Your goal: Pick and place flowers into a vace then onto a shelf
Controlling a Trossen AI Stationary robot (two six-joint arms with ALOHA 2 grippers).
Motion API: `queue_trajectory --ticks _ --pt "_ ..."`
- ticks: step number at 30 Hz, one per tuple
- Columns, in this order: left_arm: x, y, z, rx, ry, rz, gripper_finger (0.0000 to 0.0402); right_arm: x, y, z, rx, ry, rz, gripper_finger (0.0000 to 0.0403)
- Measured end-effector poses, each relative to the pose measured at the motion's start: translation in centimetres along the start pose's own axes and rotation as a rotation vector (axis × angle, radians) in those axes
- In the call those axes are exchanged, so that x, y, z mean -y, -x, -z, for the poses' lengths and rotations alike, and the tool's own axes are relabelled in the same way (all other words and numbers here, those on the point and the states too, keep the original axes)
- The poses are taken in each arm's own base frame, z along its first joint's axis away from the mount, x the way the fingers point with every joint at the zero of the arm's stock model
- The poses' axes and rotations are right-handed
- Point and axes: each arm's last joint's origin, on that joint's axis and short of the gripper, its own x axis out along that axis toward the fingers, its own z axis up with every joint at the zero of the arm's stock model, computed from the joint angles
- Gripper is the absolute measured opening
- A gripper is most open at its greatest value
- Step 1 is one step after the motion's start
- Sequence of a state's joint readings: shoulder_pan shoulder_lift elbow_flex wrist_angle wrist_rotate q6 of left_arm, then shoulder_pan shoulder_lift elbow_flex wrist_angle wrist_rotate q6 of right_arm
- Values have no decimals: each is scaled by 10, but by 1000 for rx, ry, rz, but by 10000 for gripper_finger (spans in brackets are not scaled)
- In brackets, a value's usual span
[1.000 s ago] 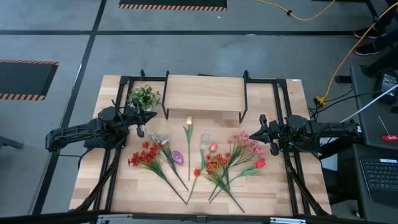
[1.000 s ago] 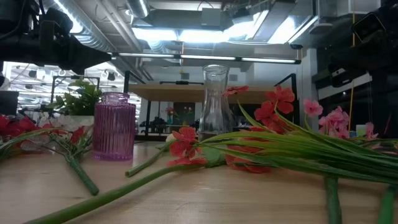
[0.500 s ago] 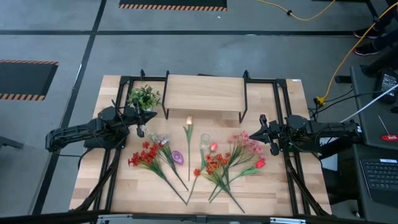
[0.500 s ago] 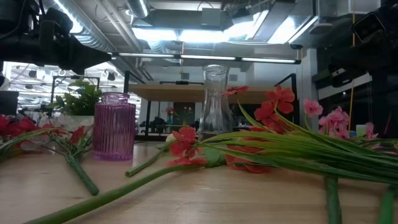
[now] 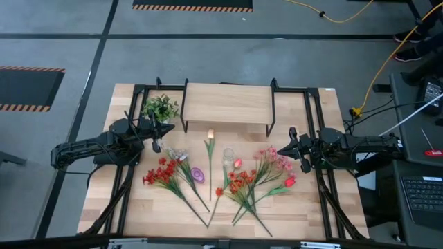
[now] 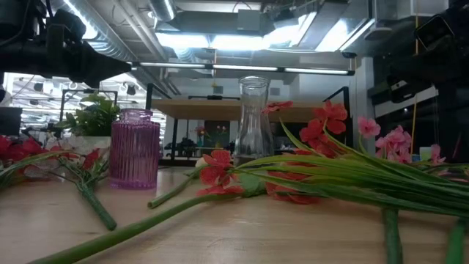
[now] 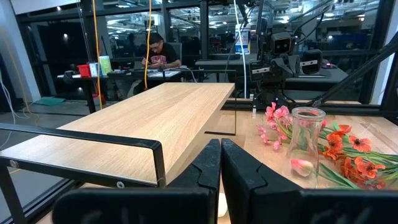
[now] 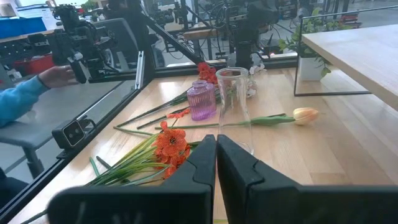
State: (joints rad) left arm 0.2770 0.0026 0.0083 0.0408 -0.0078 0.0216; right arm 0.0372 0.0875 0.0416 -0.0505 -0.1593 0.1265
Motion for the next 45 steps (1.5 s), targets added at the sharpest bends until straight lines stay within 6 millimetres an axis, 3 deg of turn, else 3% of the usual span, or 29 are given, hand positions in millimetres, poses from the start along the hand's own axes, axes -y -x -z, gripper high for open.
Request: queue_trajectory --ticks 31,38,45 --pt "0 0 0 4 0 1 6 -1 0 -9 92 97 -4 19" --pt "5 0 0 7 1 168 2 -1 0 -9 97 98 -5 19" --pt "4 0 -1 11 8 154 1 1 1 -10 103 91 65 19"
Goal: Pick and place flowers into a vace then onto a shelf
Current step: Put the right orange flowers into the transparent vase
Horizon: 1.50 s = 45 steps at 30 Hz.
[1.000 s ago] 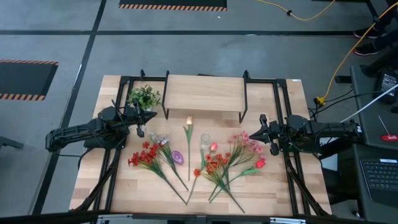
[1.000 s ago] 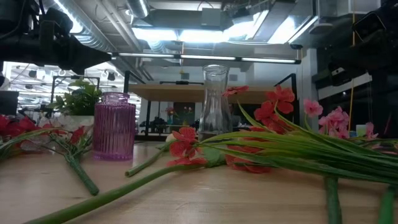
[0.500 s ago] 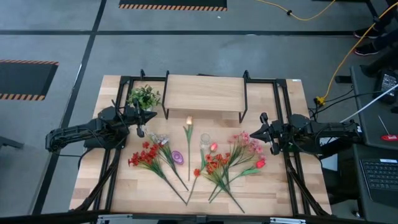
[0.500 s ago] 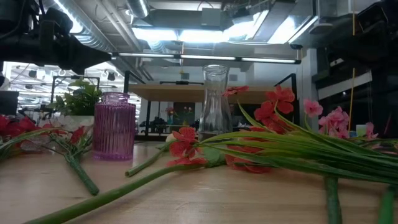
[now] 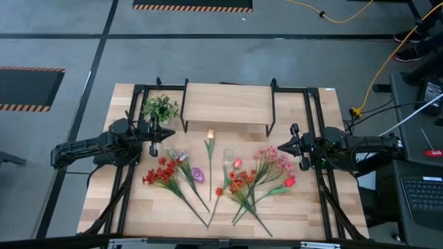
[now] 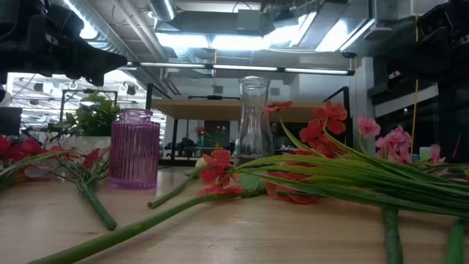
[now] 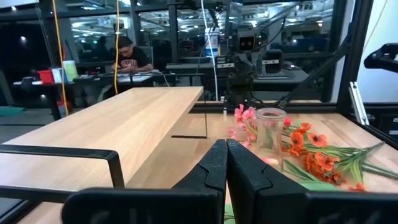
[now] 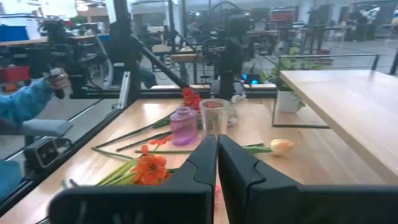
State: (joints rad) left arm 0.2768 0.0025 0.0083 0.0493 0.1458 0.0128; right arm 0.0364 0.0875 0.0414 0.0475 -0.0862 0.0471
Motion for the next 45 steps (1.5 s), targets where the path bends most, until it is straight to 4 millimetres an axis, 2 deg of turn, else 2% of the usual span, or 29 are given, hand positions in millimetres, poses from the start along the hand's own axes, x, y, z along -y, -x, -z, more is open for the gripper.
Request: queue_trajectory --ticks 5,9,31,37,42,45 --pt "0 0 0 0 -1 -6 3 0 0 0 -3 4 1 19" --pt "0 0 0 -1 -57 -5 1 0 0 3 -32 78 1 19" --pt "0 0 0 0 -66 -1 1 0 0 4 -41 51 2 19" --pt "0 0 -6 61 22 0 5 0 0 -7 72 -51 -1 19" --pt "1 1 -12 114 -27 47 1 0 0 -8 77 -101 -2 9" --pt "2 1 -21 124 -46 57 2 -1 0 -20 90 -124 -4 4"
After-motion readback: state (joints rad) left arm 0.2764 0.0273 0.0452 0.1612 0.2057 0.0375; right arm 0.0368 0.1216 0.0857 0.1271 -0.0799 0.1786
